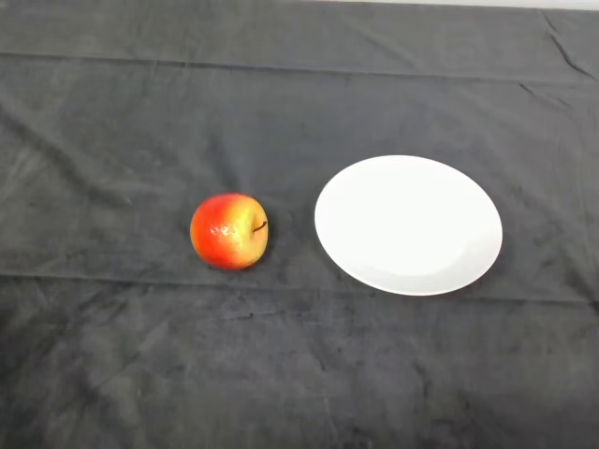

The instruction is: Move the apple to the plate

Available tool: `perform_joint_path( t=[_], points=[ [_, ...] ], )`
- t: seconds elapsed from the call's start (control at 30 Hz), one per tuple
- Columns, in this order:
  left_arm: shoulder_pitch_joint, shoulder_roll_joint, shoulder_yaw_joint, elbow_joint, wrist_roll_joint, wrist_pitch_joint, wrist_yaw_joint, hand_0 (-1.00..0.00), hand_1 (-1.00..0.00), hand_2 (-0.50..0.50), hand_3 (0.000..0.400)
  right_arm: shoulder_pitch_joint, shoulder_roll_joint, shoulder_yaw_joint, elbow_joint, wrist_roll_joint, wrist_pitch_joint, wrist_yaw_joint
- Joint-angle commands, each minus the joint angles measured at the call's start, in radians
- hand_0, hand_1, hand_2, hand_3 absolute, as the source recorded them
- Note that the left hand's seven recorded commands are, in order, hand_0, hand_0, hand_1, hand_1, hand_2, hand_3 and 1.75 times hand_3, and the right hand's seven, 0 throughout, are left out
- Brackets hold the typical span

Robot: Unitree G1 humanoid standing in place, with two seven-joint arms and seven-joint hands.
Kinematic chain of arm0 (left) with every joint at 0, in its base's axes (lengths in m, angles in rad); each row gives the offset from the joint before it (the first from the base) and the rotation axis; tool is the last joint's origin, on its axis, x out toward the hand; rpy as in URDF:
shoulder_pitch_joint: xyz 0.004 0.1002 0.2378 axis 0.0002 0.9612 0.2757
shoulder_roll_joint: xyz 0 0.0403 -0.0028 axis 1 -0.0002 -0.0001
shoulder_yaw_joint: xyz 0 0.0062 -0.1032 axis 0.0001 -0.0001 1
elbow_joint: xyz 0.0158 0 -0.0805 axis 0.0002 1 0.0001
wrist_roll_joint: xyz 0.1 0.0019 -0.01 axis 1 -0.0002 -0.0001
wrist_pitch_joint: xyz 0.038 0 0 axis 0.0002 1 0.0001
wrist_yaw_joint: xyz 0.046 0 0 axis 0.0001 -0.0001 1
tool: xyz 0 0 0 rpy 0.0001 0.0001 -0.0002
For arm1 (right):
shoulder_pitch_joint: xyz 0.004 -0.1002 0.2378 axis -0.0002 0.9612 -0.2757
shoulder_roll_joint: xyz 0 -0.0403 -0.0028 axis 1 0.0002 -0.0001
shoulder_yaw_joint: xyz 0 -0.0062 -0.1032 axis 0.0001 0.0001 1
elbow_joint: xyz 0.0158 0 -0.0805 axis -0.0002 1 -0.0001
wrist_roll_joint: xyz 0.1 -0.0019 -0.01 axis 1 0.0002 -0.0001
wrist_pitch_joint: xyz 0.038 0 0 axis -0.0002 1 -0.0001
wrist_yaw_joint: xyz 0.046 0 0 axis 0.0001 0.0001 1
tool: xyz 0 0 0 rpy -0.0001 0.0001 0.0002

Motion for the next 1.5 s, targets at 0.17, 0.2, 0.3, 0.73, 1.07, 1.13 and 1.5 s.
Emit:
perform_joint_path(
  t=[0.17, 0.2, 0.3, 0.73, 1.07, 1.13, 1.5],
  points=[
    [-0.041, -0.004, 0.026, 0.033, 0.020, -0.031, -0.002, 0.00, 0.00, 0.00, 0.000, -0.030, -0.021, -0.0182, 0.025, -0.0110, 0.003, 0.0022],
    [-0.042, -0.005, 0.026, 0.033, 0.020, -0.031, -0.002, 0.00, 0.00, 0.00, 0.000, -0.030, -0.021, -0.0183, 0.025, -0.0111, 0.003, 0.0022],
    [-0.042, -0.006, 0.027, 0.033, 0.022, -0.031, -0.002, 0.00, 0.00, 0.00, 0.000, -0.030, -0.021, -0.0183, 0.025, -0.0111, 0.003, 0.0022],
    [-0.043, -0.007, 0.030, 0.034, 0.028, -0.029, -0.005, 0.00, 0.00, 0.00, 0.000, -0.030, -0.021, -0.0184, 0.025, -0.0112, 0.003, 0.0022],
    [-0.051, -0.006, 0.025, 0.034, 0.045, -0.034, 0.008, 0.00, 0.00, 0.00, 0.000, -0.030, -0.021, -0.0185, 0.025, -0.0113, 0.003, 0.0022],
    [-0.055, -0.007, 0.018, 0.033, 0.056, -0.038, 0.018, 0.00, 0.00, 0.00, 0.000, -0.030, -0.021, -0.0185, 0.025, -0.0113, 0.003, 0.0023],
    [-0.061, 0.004, -0.011, 0.019, 0.113, -0.078, 0.050, 0.00, 0.00, 0.00, 0.000, -0.030, -0.021, -0.0186, 0.025, -0.0114, 0.003, 0.0024]
  ],
)
